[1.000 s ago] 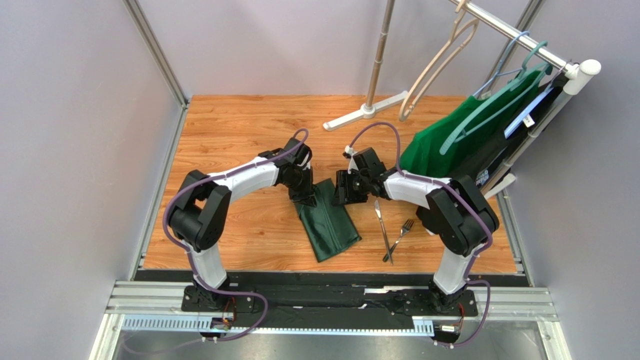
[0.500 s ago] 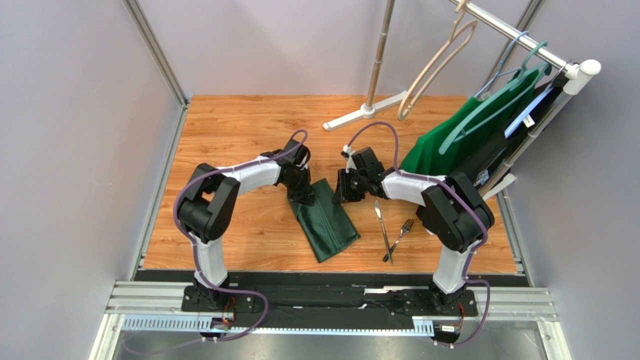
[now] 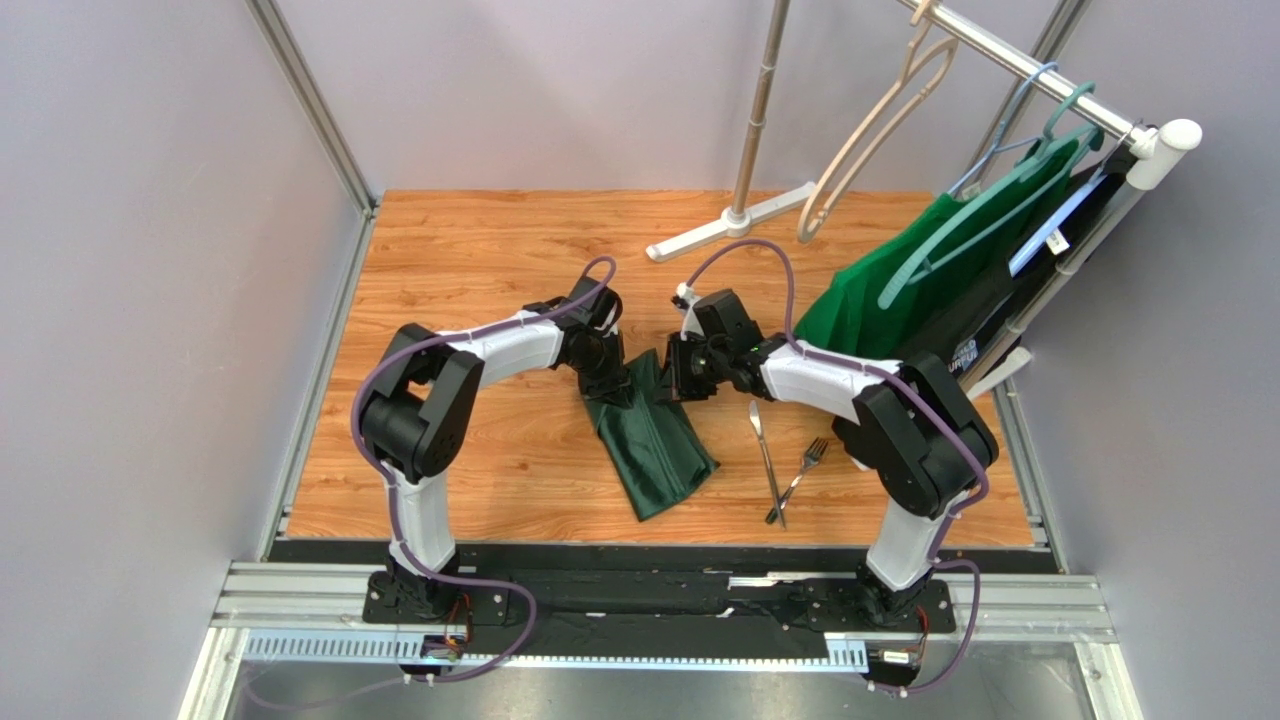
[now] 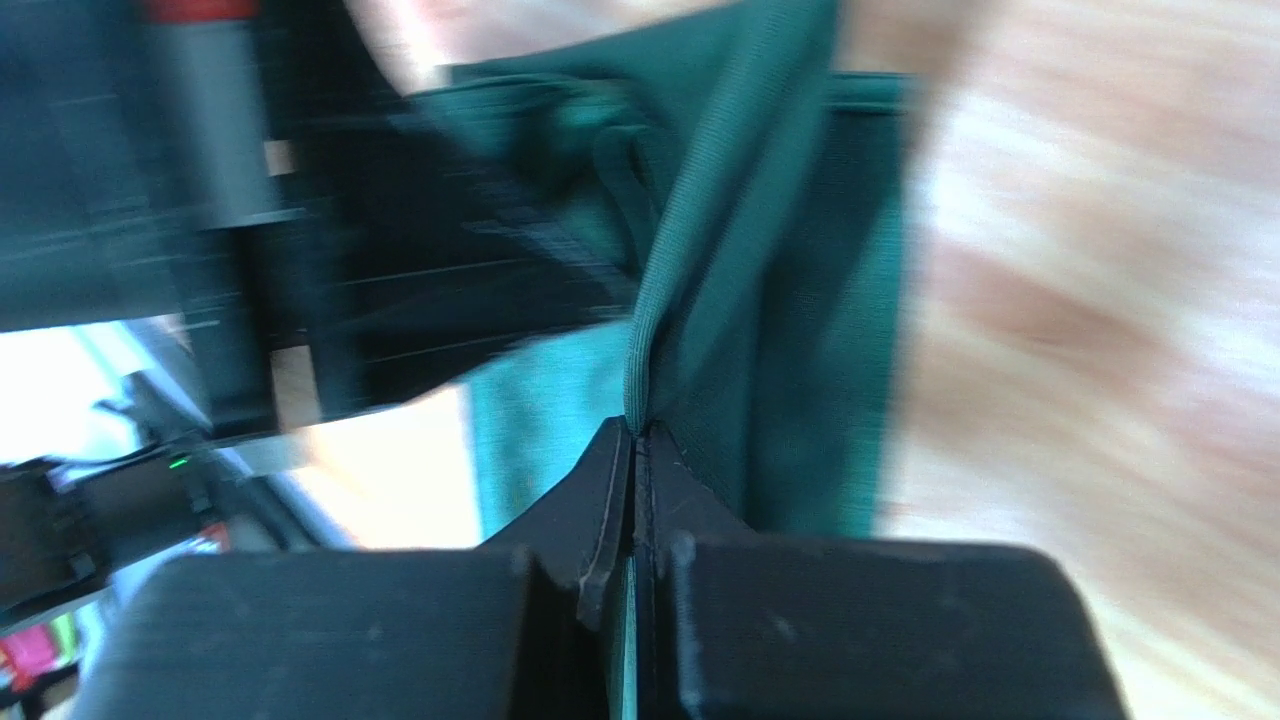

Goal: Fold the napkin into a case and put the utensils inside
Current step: Fold the 2/3-rectangle-folded napkin at the center of the board.

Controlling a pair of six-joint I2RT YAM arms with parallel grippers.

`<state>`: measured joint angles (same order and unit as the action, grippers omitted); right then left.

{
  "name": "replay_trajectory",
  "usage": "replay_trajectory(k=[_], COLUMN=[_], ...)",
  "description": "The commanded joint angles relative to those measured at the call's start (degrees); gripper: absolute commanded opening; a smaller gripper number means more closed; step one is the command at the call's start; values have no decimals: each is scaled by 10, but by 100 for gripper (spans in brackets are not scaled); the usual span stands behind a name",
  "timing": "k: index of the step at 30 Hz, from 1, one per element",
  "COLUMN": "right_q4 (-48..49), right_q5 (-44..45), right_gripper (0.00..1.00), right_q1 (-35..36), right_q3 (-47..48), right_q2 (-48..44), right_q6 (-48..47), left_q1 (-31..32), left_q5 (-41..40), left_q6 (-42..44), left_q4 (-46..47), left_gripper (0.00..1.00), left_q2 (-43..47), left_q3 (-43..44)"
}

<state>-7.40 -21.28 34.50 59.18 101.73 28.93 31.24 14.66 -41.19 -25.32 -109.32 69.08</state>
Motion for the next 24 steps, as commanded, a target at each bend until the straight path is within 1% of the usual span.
replay_trajectory(k=[1, 6, 10, 15, 20, 22, 23, 24], right_q4=[30, 41, 47, 34, 0, -27, -32, -38], right_q5=[-19, 8, 26, 32, 65, 55, 44, 39], right_gripper=[0, 0, 0, 0, 0, 3, 11, 15], right_q1=[29, 43, 43, 43, 27, 15, 4, -1], right_q3=[18, 0, -17, -9, 2, 11, 13, 13], right_q2=[-26, -29, -40, -44, -53, -44, -41, -40], right_q6=[53, 75, 75, 59, 34, 12, 4, -9], left_q1=[0, 0, -1, -2, -3, -3, -4, -3], left_q5=[-16, -16, -5, -18, -7, -1, -1, -1], left_q6=[4, 11, 12, 13, 21, 21, 22, 24], left_q4=[12, -4, -24, -29, -47, -41, -40, -40], left_gripper=[5, 5, 5, 6, 6, 7, 8, 10], left_q2=[-8, 11, 30, 70, 55, 59, 66, 71], left_q3=[11, 15, 17, -2, 13, 7, 2, -2])
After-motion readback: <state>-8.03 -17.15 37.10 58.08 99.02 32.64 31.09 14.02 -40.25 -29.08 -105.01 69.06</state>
